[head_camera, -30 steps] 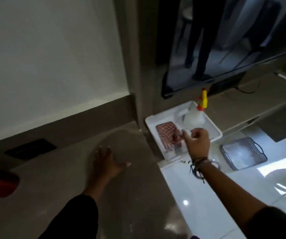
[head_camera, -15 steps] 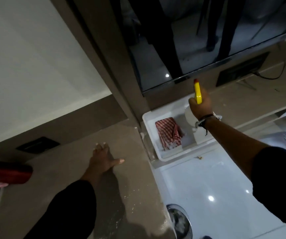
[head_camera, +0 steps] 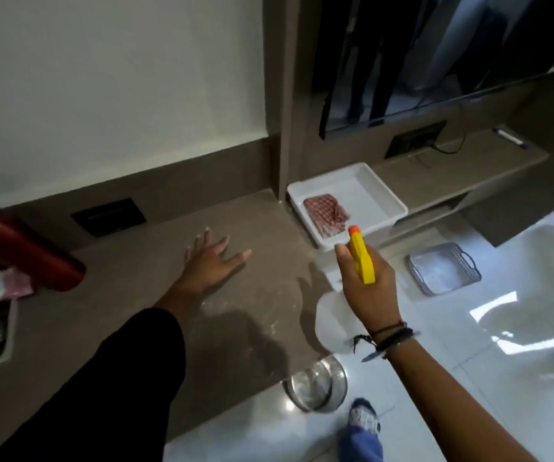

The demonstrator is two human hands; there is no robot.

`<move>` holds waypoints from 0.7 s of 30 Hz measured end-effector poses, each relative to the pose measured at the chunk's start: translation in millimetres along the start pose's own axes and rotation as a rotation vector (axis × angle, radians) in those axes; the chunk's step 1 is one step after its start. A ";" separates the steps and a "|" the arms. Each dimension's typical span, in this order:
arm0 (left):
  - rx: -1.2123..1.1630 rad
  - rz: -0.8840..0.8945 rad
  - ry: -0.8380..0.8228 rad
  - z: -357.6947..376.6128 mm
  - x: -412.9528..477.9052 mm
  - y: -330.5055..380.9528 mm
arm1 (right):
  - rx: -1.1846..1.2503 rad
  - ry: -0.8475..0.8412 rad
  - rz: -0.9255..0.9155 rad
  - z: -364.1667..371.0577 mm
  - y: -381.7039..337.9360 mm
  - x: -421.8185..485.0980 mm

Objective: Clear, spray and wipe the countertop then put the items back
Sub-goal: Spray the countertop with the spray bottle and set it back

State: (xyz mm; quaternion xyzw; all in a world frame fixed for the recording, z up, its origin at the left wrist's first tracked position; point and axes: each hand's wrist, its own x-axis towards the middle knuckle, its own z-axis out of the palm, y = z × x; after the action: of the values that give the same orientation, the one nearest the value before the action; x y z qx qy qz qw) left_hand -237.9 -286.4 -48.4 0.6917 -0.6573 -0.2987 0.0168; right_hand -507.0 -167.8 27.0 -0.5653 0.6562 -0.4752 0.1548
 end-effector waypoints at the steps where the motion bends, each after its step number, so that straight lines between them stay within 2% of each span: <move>1: 0.033 0.061 0.044 -2.5 -23.6 -25.7 | -0.011 -0.014 0.057 4.3 -4.8 -28.8; 3: 0.037 0.070 0.081 -2.8 -71.9 -85.5 | -0.020 -0.085 0.179 13.8 -8.7 -78.1; 5: 0.027 -0.029 0.107 -0.9 -120.1 -151.8 | 0.040 -0.152 0.363 30.5 -10.7 -120.0; 7: -0.083 -0.146 0.150 3.6 -165.4 -204.9 | 0.042 -0.138 0.598 47.5 -8.0 -151.9; 10: -0.228 -0.203 0.279 10.6 -209.2 -252.7 | 0.023 -0.135 0.841 65.2 -10.6 -183.5; 12: -0.221 -0.215 0.259 10.7 -220.6 -267.7 | -0.018 -0.166 0.943 71.0 -17.8 -189.4; 15: -0.148 -0.273 0.183 7.7 -226.4 -284.8 | 0.167 -0.156 1.021 86.2 -39.1 -189.7; 17: -0.090 -0.282 0.128 7.8 -226.8 -296.0 | 0.258 -0.157 1.005 98.0 -56.5 -192.3; 19: -0.047 -0.272 0.064 9.5 -230.8 -307.5 | 0.242 -0.181 0.958 114.5 -72.4 -198.5; 21: -0.135 -0.249 0.050 7.8 -236.7 -315.4 | 0.191 -0.238 0.913 138.0 -88.3 -206.7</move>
State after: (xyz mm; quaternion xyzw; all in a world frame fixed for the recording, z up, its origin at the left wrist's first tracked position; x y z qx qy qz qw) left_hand 52.5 -23.2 -93.4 0.7724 -0.5442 -0.3247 0.0422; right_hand -287.6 -37.9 -40.5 -0.2531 0.7685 -0.3487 0.4731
